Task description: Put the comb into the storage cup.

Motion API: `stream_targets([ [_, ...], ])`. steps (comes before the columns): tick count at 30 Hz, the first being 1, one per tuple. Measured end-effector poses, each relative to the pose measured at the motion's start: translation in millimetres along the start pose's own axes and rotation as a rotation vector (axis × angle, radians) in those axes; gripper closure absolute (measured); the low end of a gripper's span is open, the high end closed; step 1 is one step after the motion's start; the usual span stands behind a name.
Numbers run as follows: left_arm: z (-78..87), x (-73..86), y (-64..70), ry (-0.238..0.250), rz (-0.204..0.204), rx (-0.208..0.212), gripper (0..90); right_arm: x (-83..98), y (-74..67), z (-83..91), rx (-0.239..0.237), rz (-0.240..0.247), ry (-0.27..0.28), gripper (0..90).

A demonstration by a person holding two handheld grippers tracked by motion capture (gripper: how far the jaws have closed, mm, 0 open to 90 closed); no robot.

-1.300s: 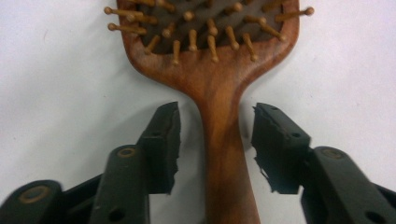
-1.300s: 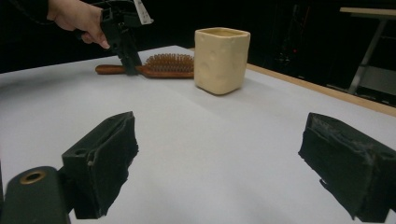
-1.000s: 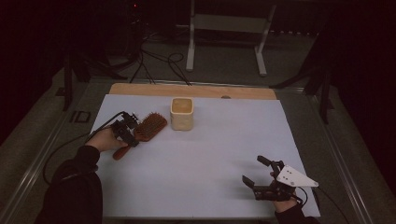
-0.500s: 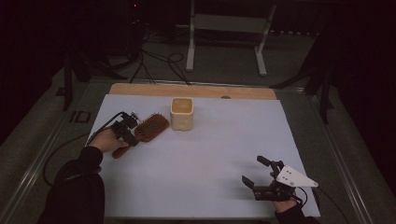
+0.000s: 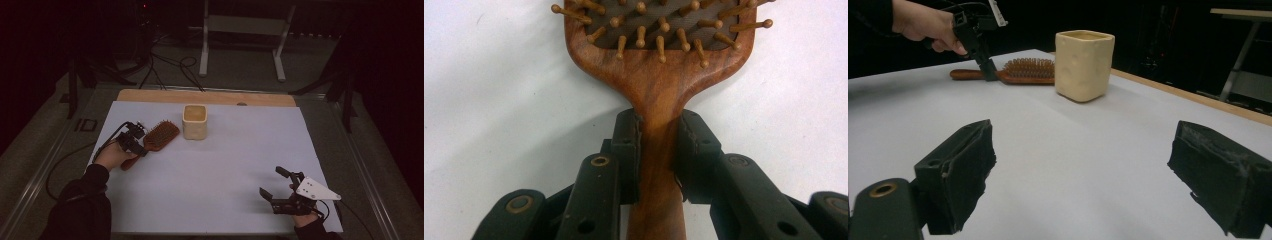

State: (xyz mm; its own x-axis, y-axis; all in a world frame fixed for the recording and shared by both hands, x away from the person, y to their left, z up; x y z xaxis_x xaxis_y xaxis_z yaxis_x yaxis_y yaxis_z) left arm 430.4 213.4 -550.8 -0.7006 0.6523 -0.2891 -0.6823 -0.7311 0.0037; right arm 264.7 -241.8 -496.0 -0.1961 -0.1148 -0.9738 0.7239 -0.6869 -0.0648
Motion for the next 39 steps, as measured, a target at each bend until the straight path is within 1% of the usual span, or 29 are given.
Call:
stream_targets([
  [1,0.2,0.5,0.5,0.006,-0.008,-0.006,73.4,-0.2,0.0,0.1,0.0,0.0,0.001,10.4],
  [5,1.4,3.5,1.7,0.041,0.004,-0.007,73.4,-0.1,0.2,0.1,0.0,-0.001,0.001,10.4],
  [6,1.4,3.5,1.7,0.041,0.004,-0.007,73.4,-0.5,-0.3,0.0,0.0,-0.003,0.003,10.4],
  [7,1.8,5.1,2.3,0.06,0.013,-0.022,73.4,-0.6,-0.3,0.1,0.0,0.0,0.003,10.4],
  [8,2.3,6.0,2.4,0.066,0.013,-0.029,73.4,-0.3,-0.1,0.1,0.0,0.0,0.002,10.4],
  [9,2.9,6.6,2.9,0.08,0.021,-0.029,73.4,0.1,0.4,0.0,0.0,0.0,0.0,10.4],
  [11,5.3,7.7,3.4,0.104,0.023,-0.028,73.4,0.0,0.0,-0.1,0.0,-0.001,0.0,10.4],
  [12,7.0,8.1,3.5,0.115,0.033,-0.022,73.4,-0.3,-0.3,0.0,0.0,-0.002,0.001,10.4],
  [13,9.2,8.4,3.5,0.127,0.027,-0.032,73.4,-0.5,-0.4,-0.2,0.0,-0.002,0.003,10.4],
  [14,11.6,8.6,3.4,0.141,0.042,-0.023,73.4,-0.4,-0.4,-0.2,0.0,-0.004,0.001,10.4],
  [16,16.8,8.9,3.6,0.169,0.043,-0.033,73.4,-0.1,-0.2,-0.2,0.001,-0.003,0.0,10.4],
  [17,19.2,9.1,3.4,0.183,0.059,-0.018,73.4,-0.1,0.0,-0.3,0.0,0.0,-0.001,10.4],
  [18,21.8,9.4,4.1,0.198,0.056,-0.028,73.4,-0.1,-0.1,-0.4,0.001,-0.001,-0.001,10.4],
  [19,24.5,9.7,4.1,0.211,0.063,-0.039,73.3,0.0,-0.1,-0.6,0.001,-0.001,-0.001,10.4],
  [20,27.1,10.2,4.2,0.222,0.075,-0.029,73.4,0.1,-0.1,-0.6,0.0,-0.001,-0.002,10.4],
  [21,29.8,10.8,4.8,0.237,0.069,-0.042,73.3,0.0,-0.1,-0.6,0.0,-0.001,-0.002,10.4],
  [22,32.4,11.3,5.3,0.251,0.079,-0.034,73.3,0.0,-0.1,-0.6,0.0,-0.002,-0.002,10.4],
  [24,37.7,12.8,6.7,0.275,0.075,-0.043,73.3,-0.1,-0.3,-0.8,0.0,-0.003,0.0,10.4],
  [25,40.2,13.6,7.5,0.284,0.081,-0.036,73.3,0.1,-0.5,-0.9,-0.001,-0.004,-0.002,10.4],
  [26,42.6,14.3,8.4,0.298,0.077,-0.048,73.3,0.2,-0.6,-1.1,-0.001,-0.003,-0.002,10.4],
  [27,45.2,15.2,9.5,0.309,0.085,-0.049,73.3,0.1,-0.6,-1.2,-0.002,-0.001,-0.003,10.4],
  [29,49.8,16.4,12.3,0.333,0.087,-0.049,73.3,0.1,-0.6,-1.2,-0.002,-0.003,-0.003,10.4],
  [31,53.9,16.9,15.9,0.345,0.077,-0.049,73.3,0.3,-0.5,-1.4,-0.003,-0.003,-0.005,10.4],
  [32,55.4,16.7,17.9,0.353,0.078,-0.046,73.3,0.4,-0.5,-1.7,-0.003,-0.002,-0.006,10.4],
  [33,57.2,16.6,19.9,0.358,0.072,-0.054,73.3,0.4,-0.5,-1.9,-0.004,-0.001,-0.006,10.4],
  [34,58.9,16.5,21.7,0.36,0.078,-0.05,73.3,0.3,-0.7,-2.0,-0.004,0.0,-0.005,10.4],
  [36,62.9,15.8,25.7,0.373,0.07,-0.058,73.3,0.5,-0.8,-1.5,-0.001,0.0,-0.006,10.4],
  [38,67.5,14.9,30.9,0.394,0.06,-0.059,73.3,0.7,-0.3,-1.5,0.0,-0.003,-0.007,10.4],
  [39,69.5,14.1,33.4,0.406,0.062,-0.048,73.3,0.8,-0.2,-1.6,0.0,-0.003,-0.008,10.4],
])
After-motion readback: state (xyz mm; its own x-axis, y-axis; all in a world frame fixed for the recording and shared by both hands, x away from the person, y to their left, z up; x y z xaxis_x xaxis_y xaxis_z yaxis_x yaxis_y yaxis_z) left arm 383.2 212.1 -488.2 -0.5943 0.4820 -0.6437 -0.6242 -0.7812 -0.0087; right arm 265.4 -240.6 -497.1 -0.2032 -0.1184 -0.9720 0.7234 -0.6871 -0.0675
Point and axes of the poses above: each handheld gripper's, and its own axes: z roughly backward along the jaws, x roughly out of its underside, y roughly to its right, the point moved 6 cm from there along -z, roughly forward along the jaws, and after that the axes turned 5 degrees about -z, right-handed, at the moved point
